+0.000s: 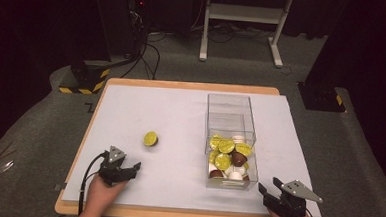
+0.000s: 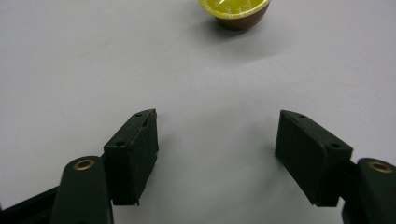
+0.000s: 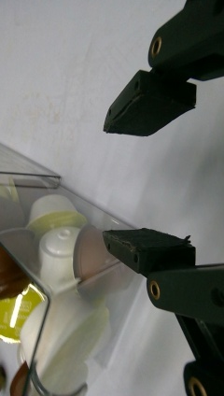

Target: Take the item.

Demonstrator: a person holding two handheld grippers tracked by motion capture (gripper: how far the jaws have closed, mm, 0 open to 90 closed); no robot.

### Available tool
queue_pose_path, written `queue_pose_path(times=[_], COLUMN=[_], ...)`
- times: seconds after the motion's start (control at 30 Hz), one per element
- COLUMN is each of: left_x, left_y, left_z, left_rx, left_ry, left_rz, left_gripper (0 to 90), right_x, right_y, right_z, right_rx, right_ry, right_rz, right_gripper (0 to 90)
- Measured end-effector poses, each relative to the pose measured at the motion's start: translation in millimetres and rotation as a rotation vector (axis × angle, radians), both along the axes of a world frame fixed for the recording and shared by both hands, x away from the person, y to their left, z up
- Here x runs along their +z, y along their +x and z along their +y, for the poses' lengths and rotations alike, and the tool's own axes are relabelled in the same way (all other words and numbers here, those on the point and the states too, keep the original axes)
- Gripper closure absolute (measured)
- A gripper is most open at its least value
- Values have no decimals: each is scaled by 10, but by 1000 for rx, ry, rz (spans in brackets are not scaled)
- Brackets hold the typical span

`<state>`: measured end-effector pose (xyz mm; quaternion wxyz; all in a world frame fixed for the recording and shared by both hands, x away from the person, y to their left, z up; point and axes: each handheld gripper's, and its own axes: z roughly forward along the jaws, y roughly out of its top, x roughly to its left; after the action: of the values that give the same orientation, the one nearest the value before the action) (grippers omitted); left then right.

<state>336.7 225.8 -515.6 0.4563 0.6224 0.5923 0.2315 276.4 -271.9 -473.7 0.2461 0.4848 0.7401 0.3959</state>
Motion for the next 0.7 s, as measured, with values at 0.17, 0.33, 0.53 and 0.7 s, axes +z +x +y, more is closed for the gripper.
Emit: queue_pose_path(times=[0.17,0.33,0.53,0.7], left_x=[0,1,1,2], left_y=[1,1,2,2], left_z=[-1,2,2,3], left_rx=[2,-1,0,-5], left_ry=[-6,-3,-4,4], left_rz=[-1,0,0,3], left_gripper=[300,300,300,299], right_x=[-5,-16,-30,-34], right_y=[-70,-119,-149,-144], right_z=[60,113,155,215], right_rx=[26,48,63,80], right_ry=[-5,-12,-9,-7], right_rz=[3,5,10,12], right_gripper=[407,406,401,385])
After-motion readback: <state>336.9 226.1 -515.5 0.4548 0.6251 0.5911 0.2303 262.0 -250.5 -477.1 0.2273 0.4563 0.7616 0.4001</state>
